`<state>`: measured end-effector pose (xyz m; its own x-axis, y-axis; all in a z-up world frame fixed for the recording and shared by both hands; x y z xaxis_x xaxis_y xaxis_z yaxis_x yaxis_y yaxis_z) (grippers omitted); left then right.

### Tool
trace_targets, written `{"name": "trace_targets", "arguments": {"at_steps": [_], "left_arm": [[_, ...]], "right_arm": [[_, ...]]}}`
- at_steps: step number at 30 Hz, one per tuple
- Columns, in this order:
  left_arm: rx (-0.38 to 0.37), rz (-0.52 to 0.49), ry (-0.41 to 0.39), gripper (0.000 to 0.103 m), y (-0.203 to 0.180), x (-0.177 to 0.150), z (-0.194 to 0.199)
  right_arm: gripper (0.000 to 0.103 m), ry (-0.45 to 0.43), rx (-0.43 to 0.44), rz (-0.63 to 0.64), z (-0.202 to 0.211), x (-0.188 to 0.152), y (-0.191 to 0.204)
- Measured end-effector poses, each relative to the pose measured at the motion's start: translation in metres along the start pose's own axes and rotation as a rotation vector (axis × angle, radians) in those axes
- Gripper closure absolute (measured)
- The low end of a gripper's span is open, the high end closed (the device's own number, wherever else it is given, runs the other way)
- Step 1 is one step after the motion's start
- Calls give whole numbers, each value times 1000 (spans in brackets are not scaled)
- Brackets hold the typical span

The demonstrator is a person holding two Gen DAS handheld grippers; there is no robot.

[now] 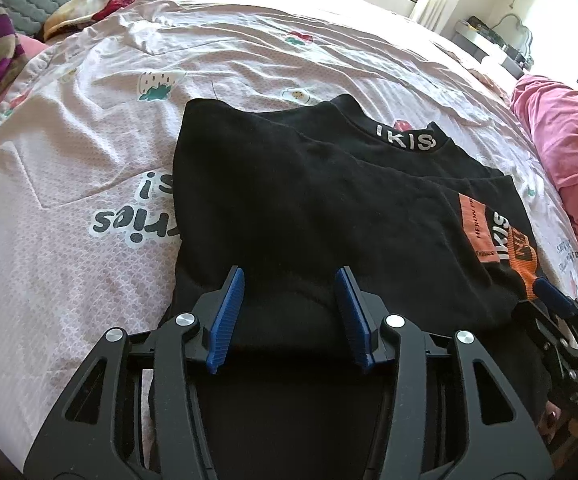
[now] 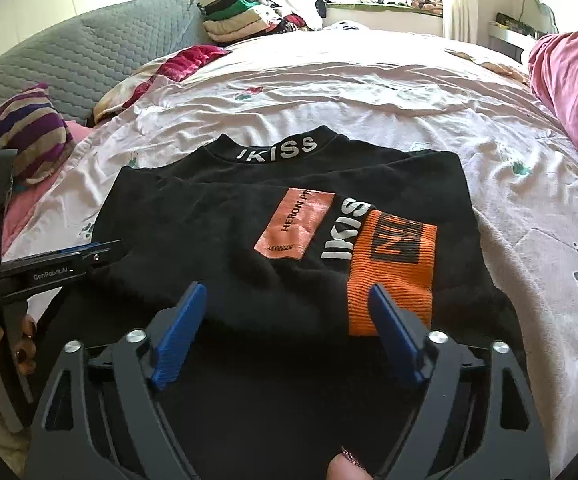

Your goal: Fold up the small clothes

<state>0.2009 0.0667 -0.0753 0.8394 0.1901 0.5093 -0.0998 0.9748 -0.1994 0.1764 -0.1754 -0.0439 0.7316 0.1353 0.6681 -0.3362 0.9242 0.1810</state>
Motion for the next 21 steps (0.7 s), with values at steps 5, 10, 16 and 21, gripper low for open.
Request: {"name": "trace_targets", "arguments": {"at_steps": [5, 10, 16, 21], "left_arm": [[1, -11, -10, 55, -2, -2, 6], [1, -33, -17, 41, -10, -3, 14], [6, -29, -31, 34, -11, -3, 24], [13, -26, -41, 33, -9, -3, 31]], "right_arm": [[12, -26, -7, -8, 9, 2, -1], [7, -56, -9, -28, 20, 6, -6], [6, -84, -8, -49, 32, 9, -13], [5, -108, -8, -59, 43, 11, -16]]}}
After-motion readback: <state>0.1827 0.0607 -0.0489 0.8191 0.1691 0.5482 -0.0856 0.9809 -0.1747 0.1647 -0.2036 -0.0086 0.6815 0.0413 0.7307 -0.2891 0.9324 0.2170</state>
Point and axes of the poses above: each gripper's, at about its wrist camera, not at the fingertips, and z roughly against the way its jaws point, y to its left, x to its top, the point moved 6 cm from there along -z, roughly the way its jaws point
